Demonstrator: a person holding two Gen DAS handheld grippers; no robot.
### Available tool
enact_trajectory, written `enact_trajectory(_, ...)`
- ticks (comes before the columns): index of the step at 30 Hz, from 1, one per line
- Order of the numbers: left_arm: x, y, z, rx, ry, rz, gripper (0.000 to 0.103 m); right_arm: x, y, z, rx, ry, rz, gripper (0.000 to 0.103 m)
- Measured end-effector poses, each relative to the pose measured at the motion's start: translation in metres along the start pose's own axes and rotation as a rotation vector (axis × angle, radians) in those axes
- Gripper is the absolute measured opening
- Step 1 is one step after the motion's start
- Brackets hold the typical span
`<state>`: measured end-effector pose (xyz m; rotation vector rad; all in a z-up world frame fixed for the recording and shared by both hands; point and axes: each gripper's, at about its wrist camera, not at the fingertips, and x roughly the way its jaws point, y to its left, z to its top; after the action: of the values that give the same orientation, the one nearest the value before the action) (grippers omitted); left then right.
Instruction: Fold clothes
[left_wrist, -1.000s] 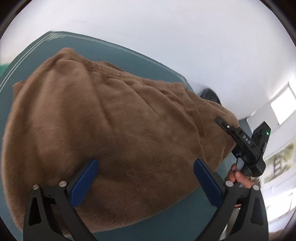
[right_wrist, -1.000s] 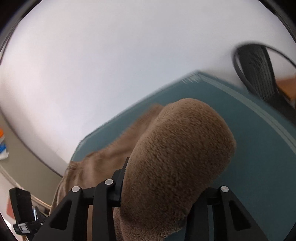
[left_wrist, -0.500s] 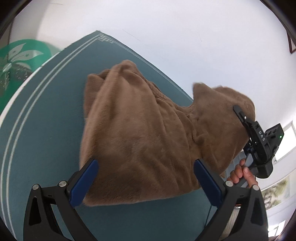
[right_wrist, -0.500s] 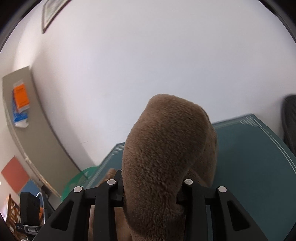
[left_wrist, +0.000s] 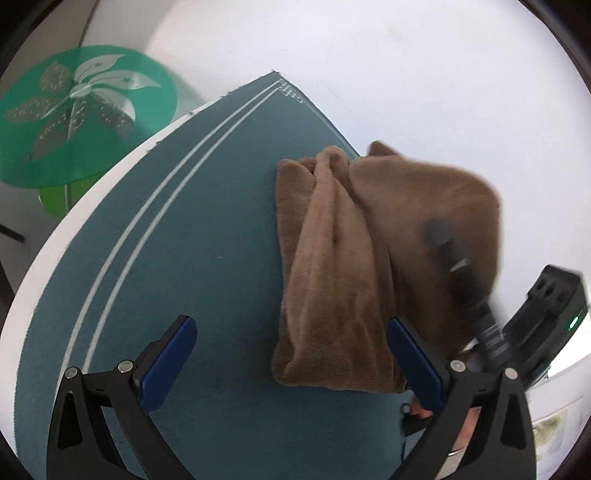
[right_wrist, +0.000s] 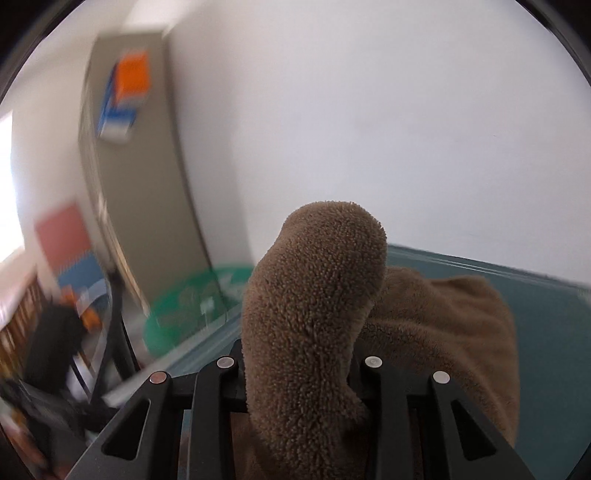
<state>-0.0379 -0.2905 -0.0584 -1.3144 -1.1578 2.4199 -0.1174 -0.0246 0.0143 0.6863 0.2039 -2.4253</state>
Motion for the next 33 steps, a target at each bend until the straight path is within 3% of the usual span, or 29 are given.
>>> enact_trajectory(3, -0.006, 0.009, 0.000, -0.025, -0.011, 0.005, 0.103, 0.006, 0.034, -0.023, -0.125, 0.056, -0.024, 0.039)
enact_trajectory(5, -0.009, 0.015, 0.000, -0.045, -0.014, 0.006, 0.103, 0.001, 0.046, -0.034, -0.165, 0.064, 0.024, 0.061)
enact_trajectory(6, -0.009, 0.017, 0.000, -0.052, -0.013, 0.006, 0.103, -0.002, 0.050, -0.039, -0.184, 0.064, 0.039, 0.063)
enact_trajectory(9, -0.011, 0.020, 0.000, -0.071, -0.011, -0.002, 0.103, -0.005, 0.049, -0.049, -0.229, 0.075, 0.065, 0.065)
enact_trajectory(13, -0.011, 0.016, -0.001, -0.071, -0.005, -0.054, 0.103, -0.010, 0.041, -0.051, -0.198, 0.097, 0.132, 0.068)
enact_trajectory(16, -0.014, 0.006, -0.001, -0.046, 0.007, -0.092, 0.103, -0.014, 0.026, -0.057, -0.186, 0.083, 0.183, 0.076)
enact_trajectory(20, -0.011, -0.002, 0.002, -0.033, 0.016, -0.130, 0.103, -0.027, 0.026, -0.062, -0.199, 0.062, 0.204, 0.077)
enact_trajectory(27, -0.003, -0.010, 0.009, -0.026, 0.021, -0.123, 0.103, -0.031, 0.016, -0.050, -0.133, 0.057, 0.304, 0.078)
enact_trajectory(29, -0.003, -0.018, 0.010, -0.009, 0.021, -0.131, 0.103, -0.050, 0.017, -0.053, -0.144, 0.059, 0.314, 0.078)
enact_trajectory(33, -0.001, -0.041, 0.016, 0.047, 0.024, -0.133, 0.103, -0.056, 0.025, -0.056, -0.170, 0.066, 0.355, 0.086)
